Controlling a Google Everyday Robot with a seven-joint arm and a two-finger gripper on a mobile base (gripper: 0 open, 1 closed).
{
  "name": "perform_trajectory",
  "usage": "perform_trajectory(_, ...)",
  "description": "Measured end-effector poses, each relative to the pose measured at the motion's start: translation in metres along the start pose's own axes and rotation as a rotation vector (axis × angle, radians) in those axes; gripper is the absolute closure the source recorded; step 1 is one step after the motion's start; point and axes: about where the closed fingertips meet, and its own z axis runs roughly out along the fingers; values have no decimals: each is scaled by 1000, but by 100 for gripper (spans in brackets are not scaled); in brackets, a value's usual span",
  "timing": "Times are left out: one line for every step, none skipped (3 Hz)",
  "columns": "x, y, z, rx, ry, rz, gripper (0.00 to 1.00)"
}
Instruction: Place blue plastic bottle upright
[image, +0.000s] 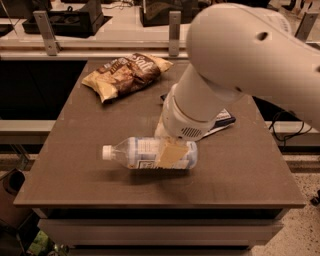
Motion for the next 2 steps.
perform_trajectory(16,-17,-15,63,-147,10,100)
perform_trajectory(35,-27,-38,90,-293,-2,100)
